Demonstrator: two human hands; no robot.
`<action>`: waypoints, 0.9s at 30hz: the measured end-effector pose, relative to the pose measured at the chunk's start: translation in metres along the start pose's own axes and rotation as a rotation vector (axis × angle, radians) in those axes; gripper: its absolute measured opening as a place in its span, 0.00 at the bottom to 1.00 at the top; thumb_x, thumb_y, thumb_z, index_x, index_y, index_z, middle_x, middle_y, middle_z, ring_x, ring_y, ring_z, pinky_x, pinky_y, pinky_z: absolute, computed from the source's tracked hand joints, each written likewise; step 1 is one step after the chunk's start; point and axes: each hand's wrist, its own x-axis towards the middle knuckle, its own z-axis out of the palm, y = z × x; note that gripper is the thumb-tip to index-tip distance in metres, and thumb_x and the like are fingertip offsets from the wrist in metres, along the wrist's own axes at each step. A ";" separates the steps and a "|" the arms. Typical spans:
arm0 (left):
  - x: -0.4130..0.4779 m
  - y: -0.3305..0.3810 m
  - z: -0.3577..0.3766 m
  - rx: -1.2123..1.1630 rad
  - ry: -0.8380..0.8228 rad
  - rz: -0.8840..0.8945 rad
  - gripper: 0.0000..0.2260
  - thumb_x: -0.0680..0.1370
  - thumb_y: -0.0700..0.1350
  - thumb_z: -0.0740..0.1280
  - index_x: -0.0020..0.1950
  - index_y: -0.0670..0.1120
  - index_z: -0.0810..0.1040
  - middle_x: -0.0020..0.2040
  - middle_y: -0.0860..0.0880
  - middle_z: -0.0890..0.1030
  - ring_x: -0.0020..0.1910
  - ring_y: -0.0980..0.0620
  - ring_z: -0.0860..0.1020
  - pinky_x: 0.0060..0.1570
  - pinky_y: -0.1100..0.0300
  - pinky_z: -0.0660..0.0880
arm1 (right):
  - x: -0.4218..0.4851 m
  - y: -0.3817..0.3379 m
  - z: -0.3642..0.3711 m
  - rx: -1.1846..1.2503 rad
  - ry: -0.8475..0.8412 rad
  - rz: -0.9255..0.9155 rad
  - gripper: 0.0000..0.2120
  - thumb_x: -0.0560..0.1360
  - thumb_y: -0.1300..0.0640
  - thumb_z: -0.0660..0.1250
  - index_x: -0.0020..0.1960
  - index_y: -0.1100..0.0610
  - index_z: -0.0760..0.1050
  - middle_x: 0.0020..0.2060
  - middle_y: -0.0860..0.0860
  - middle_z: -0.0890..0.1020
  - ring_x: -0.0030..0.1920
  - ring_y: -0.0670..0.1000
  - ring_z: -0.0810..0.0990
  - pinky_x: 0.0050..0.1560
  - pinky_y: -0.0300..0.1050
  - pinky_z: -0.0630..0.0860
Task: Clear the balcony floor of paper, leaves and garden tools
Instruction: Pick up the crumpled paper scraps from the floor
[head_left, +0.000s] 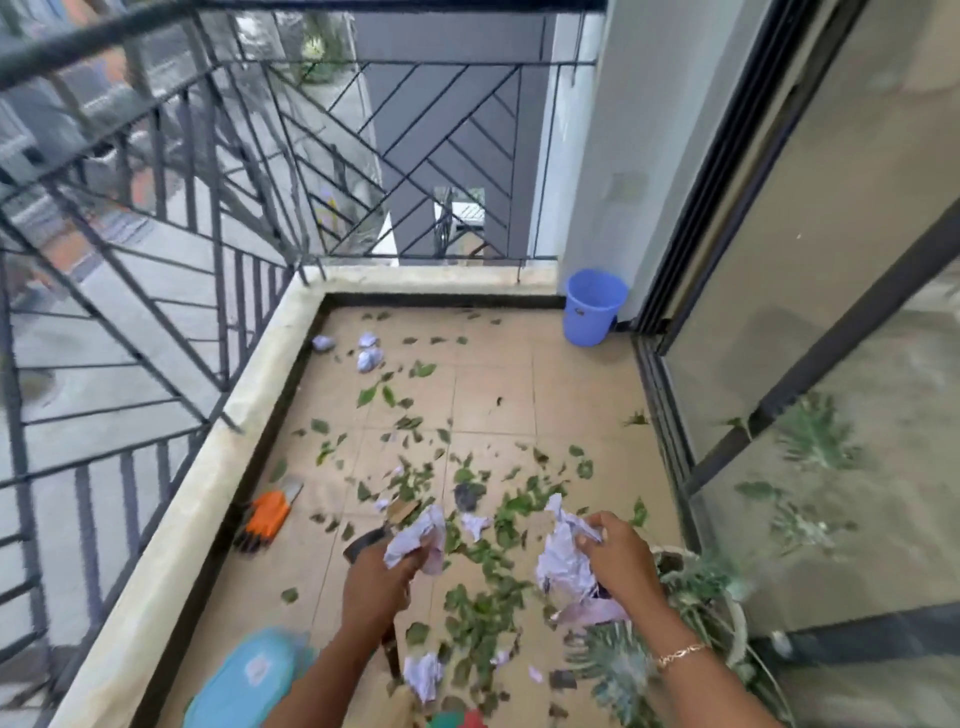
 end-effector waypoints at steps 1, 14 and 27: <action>0.010 0.008 0.006 -0.001 -0.004 0.006 0.25 0.57 0.66 0.60 0.34 0.44 0.76 0.26 0.48 0.75 0.27 0.54 0.72 0.31 0.59 0.64 | 0.007 -0.001 -0.007 -0.002 0.010 0.002 0.13 0.77 0.57 0.63 0.60 0.60 0.73 0.55 0.58 0.79 0.53 0.57 0.78 0.41 0.42 0.67; 0.236 0.119 0.056 0.053 -0.061 0.051 0.13 0.64 0.53 0.63 0.33 0.43 0.72 0.30 0.44 0.75 0.28 0.49 0.71 0.33 0.59 0.65 | 0.208 -0.096 -0.074 -0.034 0.118 -0.011 0.03 0.76 0.58 0.64 0.49 0.54 0.73 0.40 0.52 0.77 0.38 0.53 0.74 0.30 0.38 0.63; 0.462 0.263 0.075 0.091 -0.170 0.088 0.11 0.62 0.54 0.65 0.29 0.47 0.73 0.20 0.52 0.72 0.22 0.52 0.70 0.31 0.60 0.66 | 0.410 -0.226 -0.117 0.080 0.113 0.055 0.04 0.74 0.59 0.65 0.45 0.54 0.70 0.41 0.52 0.77 0.42 0.53 0.74 0.37 0.42 0.65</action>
